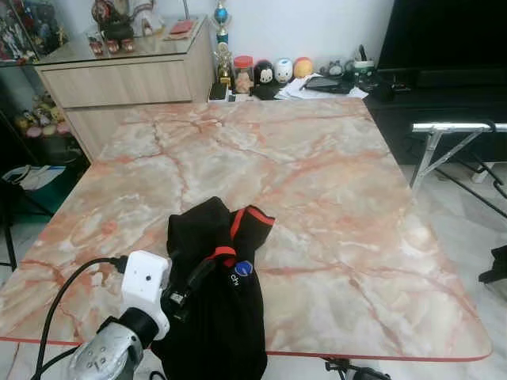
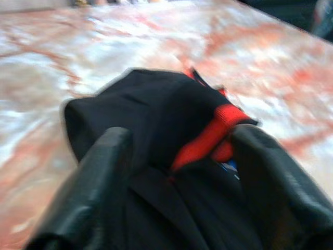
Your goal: Hang hanger
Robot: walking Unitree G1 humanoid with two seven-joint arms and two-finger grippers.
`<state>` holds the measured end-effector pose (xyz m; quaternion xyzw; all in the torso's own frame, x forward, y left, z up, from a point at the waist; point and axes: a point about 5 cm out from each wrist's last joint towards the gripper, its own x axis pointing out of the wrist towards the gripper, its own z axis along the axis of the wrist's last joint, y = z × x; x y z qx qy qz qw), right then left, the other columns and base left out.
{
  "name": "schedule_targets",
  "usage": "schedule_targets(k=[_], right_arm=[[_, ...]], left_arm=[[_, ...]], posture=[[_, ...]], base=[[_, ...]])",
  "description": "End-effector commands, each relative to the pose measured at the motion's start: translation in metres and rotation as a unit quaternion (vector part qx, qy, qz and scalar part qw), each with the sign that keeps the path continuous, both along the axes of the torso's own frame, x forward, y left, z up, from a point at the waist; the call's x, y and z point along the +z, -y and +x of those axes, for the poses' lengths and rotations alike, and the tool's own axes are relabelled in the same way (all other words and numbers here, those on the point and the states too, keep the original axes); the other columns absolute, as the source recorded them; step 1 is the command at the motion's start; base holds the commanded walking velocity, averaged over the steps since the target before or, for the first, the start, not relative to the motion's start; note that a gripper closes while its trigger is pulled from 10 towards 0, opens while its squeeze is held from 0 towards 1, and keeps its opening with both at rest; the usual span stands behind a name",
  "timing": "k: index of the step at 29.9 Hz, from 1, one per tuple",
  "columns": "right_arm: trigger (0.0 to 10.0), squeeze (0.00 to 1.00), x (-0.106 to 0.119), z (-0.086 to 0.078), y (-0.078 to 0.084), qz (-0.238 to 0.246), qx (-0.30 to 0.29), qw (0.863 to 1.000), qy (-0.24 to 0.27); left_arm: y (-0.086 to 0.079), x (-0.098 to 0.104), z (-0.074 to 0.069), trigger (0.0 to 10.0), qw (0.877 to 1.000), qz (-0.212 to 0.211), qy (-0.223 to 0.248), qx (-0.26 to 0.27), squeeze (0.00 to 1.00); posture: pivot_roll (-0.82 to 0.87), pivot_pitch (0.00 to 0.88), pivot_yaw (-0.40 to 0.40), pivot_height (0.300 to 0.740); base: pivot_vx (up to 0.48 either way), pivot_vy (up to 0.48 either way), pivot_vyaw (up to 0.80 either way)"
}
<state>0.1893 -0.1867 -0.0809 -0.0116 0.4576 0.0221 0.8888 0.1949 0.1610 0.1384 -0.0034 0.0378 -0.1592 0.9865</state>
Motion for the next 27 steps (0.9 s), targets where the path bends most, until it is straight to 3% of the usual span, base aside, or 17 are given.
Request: schedule_targets(k=[1,10,27], right_arm=[[10.0,0.00,0.001,0.003,-0.002,0.001,0.007,1.000,0.001],[10.0,0.00,0.001,0.003,-0.002,0.000,0.008,1.000,0.000],[10.0,0.00,0.000,0.000,-0.002,0.000,0.009,1.000,-0.004]], left_arm=[[-0.008,0.010,-0.001,10.0,0.999,-0.014,0.034,0.036,0.00],[-0.025,0.006,0.006,10.0,0.986,-0.023,0.061,0.155,0.00],[-0.026,-0.005,0.008,10.0,0.982,-0.038,0.059,0.175,0.00]], posture=[[-0.05,0.000,0.049,0.740],[-0.04,0.000,0.045,0.740],[-0.06,0.000,0.053,0.740]], base=[[0.000,0.000,0.00],[0.000,0.000,0.00],[0.000,0.000,0.00]])
